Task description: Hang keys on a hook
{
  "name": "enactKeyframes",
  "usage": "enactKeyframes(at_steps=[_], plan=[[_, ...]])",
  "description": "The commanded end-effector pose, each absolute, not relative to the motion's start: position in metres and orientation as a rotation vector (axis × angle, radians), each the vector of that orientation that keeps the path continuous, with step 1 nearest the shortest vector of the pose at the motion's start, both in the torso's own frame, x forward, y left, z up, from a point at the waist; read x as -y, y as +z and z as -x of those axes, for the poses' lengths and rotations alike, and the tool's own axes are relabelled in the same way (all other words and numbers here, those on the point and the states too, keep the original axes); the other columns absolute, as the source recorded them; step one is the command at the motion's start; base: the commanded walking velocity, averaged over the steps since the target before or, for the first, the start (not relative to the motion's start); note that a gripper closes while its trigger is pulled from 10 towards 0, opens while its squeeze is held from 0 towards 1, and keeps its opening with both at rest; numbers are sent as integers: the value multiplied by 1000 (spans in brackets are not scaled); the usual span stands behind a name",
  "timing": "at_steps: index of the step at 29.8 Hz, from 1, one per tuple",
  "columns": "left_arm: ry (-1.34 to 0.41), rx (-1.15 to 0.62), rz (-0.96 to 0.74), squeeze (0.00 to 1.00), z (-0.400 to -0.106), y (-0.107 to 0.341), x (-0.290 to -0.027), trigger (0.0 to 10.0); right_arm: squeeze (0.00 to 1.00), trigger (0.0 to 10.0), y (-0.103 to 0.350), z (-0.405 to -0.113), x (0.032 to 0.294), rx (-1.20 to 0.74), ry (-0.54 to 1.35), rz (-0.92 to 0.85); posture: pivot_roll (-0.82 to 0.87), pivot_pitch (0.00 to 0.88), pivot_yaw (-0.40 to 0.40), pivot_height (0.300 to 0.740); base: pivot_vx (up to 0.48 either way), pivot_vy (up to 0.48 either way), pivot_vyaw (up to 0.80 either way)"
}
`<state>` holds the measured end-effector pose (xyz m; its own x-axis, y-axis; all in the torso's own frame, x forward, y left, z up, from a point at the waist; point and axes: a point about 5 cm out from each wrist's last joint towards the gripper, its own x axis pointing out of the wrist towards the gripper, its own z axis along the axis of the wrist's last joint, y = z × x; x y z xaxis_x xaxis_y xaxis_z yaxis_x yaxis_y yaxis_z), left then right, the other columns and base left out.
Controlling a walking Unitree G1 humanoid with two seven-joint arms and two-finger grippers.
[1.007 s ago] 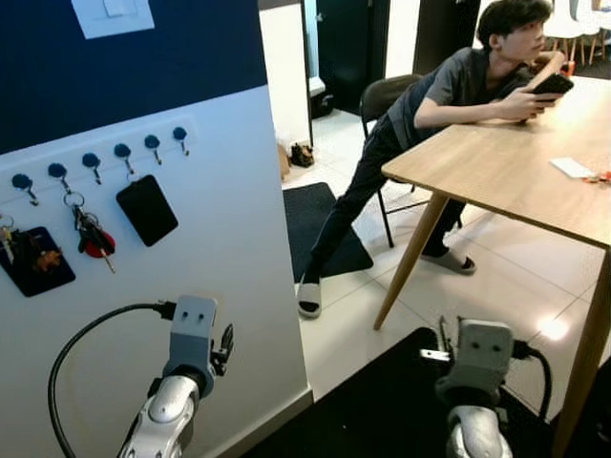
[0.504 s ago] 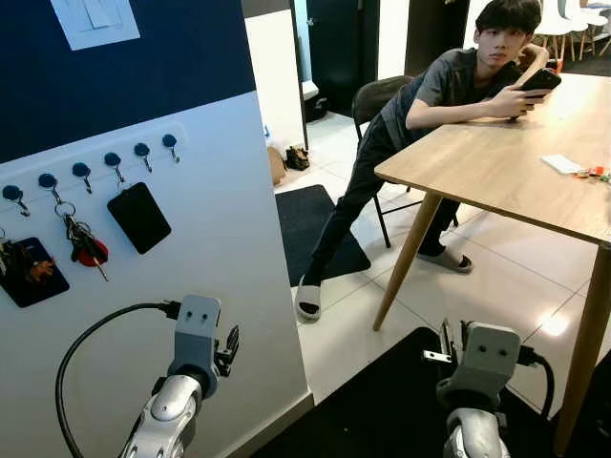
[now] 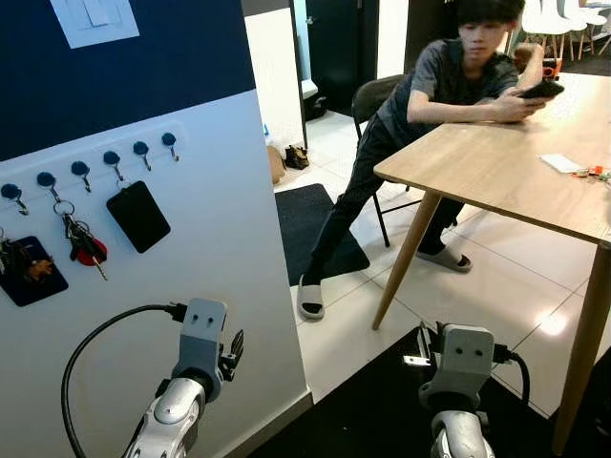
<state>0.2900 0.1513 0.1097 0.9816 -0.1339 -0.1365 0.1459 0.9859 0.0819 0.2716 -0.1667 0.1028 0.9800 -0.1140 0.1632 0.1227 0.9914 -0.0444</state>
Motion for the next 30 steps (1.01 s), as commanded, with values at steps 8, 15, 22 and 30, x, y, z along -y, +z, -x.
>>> enactKeyframes(at_steps=[8, 15, 22, 30], plan=[[-86, -117, -60, 0, -290, 116, -155, 10000, 0, 10000, 102, -266, 172, 143, -81, 95, -4, 156, 102, 740, 0, 0, 0], [-89, -117, -50, 0, -291, 114, -152, 10000, 0, 10000, 106, -268, 171, 153, -70, 99, -14, 147, 100, 740, 0, 0, 0], [-115, -120, -79, 0, -291, 113, -149, 10000, 0, 10000, 102, -268, 168, 144, -72, 90, -12, 123, 120, 740, 0, 0, 0], [-125, -116, -84, 0, -294, 114, -147, 10000, 0, 10000, 102, -269, 169, 144, -86, 73, -12, 114, 129, 740, 0, 0, 0]])
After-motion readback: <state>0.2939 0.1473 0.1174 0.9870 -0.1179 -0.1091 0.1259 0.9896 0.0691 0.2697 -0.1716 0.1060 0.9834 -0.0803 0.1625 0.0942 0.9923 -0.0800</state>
